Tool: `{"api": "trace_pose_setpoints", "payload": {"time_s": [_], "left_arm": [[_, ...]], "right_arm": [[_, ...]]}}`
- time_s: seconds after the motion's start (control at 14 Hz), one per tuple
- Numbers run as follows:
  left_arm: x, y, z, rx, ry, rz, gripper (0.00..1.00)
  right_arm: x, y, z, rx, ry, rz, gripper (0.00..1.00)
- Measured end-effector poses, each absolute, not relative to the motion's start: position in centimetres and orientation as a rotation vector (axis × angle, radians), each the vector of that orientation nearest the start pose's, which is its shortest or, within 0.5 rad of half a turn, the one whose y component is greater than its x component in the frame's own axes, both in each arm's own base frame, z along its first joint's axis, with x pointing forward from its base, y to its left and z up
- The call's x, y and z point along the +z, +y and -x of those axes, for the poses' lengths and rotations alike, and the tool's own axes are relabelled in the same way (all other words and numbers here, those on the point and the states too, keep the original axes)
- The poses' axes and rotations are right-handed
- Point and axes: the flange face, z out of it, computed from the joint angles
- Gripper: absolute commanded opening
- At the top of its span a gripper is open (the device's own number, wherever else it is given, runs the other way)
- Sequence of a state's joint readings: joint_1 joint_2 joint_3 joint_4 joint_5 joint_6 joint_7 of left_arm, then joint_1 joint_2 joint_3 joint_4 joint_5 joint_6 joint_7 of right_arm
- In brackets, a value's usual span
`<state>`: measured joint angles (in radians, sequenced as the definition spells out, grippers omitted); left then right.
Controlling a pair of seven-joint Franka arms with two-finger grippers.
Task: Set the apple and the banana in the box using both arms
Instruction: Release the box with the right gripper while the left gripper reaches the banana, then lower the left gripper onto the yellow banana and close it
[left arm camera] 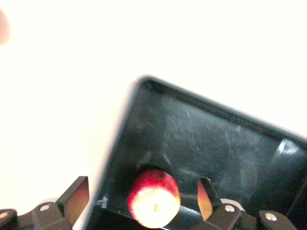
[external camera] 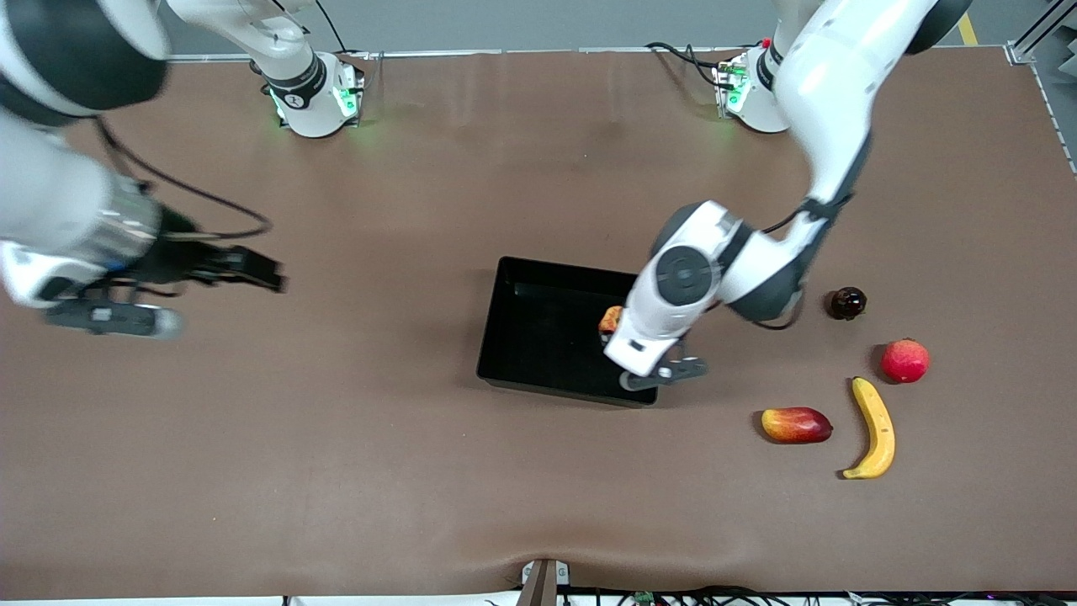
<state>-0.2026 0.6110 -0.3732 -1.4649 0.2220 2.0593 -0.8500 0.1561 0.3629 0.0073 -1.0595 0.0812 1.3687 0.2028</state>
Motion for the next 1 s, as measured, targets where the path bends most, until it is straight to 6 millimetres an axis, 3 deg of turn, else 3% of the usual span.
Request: {"api": "trace_pose_setpoints", "payload": {"time_s": [0.14,0.21,0.36,0.5,0.64,0.86,1.0], "left_arm": [[39.9,-28.3,-64.4,-0.096,-0.4,3.131,1.0],[41.3,-25.2,-65.3,-0.113,-0.384,3.123,1.0],[41.6,-18.7,-67.1,-0.114,-0.338,3.117,1.0],[39.7,-13.0,-68.6,-0.096,-0.263,3.105,1.0],[36.4,-6.9,-70.1,-0.108,-0.192,3.056,1.0],[30.3,1.0,-71.6,-0.148,-0.184,3.016,1.0],[27.2,3.5,-72.2,-0.208,-0.164,3.006,1.0]], "right_arm": [[63.6,6.7,-62.5,0.103,-0.126,3.129,1.0],[63.7,4.7,-62.5,0.105,-0.184,3.134,1.0],[63.1,0.4,-62.4,0.124,-0.3,3.121,1.0],[61.8,-3.8,-62.5,0.076,-0.385,3.112,1.0],[60.5,-5.7,-61.3,-0.024,-0.419,3.121,1.0],[58.3,-4.3,-56.5,-0.086,-0.454,3.125,1.0],[58.4,-3.5,-54.2,-0.069,-0.473,3.123,1.0]]}}
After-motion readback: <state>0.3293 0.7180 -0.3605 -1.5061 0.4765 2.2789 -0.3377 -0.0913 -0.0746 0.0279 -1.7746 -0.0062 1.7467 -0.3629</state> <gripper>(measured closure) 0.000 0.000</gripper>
